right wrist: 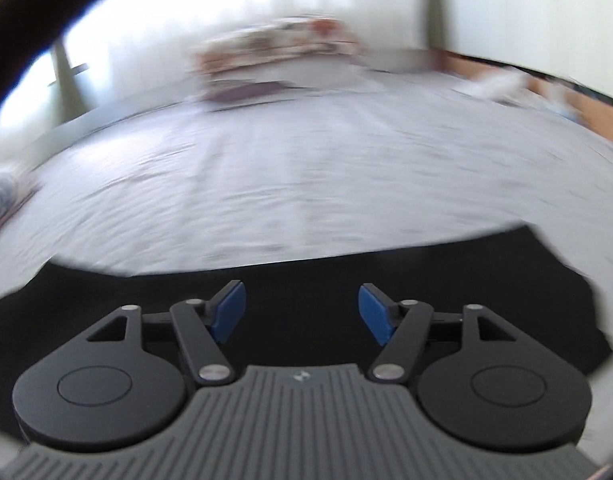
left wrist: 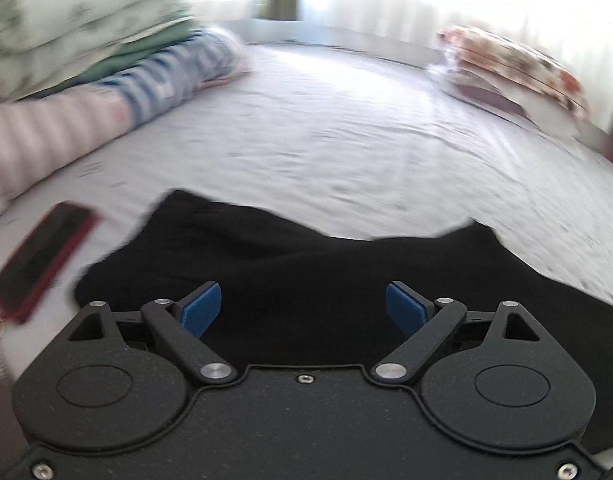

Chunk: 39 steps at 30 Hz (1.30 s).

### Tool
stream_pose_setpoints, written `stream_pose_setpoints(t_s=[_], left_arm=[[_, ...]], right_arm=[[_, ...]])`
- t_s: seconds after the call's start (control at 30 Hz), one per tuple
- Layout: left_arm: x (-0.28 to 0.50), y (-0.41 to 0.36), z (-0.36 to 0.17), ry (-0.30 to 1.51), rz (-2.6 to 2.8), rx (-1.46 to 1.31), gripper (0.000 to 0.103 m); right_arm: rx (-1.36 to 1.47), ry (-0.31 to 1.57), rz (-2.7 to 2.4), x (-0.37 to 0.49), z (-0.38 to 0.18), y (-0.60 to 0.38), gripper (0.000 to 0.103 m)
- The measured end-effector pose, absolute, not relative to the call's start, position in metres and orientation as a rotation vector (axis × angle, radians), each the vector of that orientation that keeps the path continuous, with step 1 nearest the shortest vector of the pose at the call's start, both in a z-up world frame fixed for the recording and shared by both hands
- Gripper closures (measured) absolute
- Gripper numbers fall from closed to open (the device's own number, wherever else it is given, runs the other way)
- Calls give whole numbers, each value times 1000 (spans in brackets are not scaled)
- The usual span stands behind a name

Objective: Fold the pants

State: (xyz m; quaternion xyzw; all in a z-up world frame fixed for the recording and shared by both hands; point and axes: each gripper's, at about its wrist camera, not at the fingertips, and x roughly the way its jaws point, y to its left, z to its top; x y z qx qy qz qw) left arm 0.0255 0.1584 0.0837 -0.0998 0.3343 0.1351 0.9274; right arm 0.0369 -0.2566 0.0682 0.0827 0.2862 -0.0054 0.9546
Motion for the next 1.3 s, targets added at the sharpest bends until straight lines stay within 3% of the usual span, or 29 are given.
stream_pose_setpoints(t_s=[0.33,0.5,0.6,0.67,0.77,1.1,1.3], left_arm=[[49,94,51,721,131,-116,13],[47,85,33,708,160,-5,13],[47,90,24,719,192,44,13],[48,97,19,728,209,36,14],[48,109,16,732,223,-1,12],[55,122,22,724,264,-32,10],[63,151,31,721,345,-119,10]], right_arm=[[21,592,227,33,37,-124,21],[-132,599,227,21,16,-113,20],[-168,637,152,15,0,-138,19],[-107,646,114,12,-6,-170,11],[-8,679,-4,7,-7,-224,9],[153,721,-475,-21,-11,-365,8],[145,709,-678,-24,-2,-386,10]])
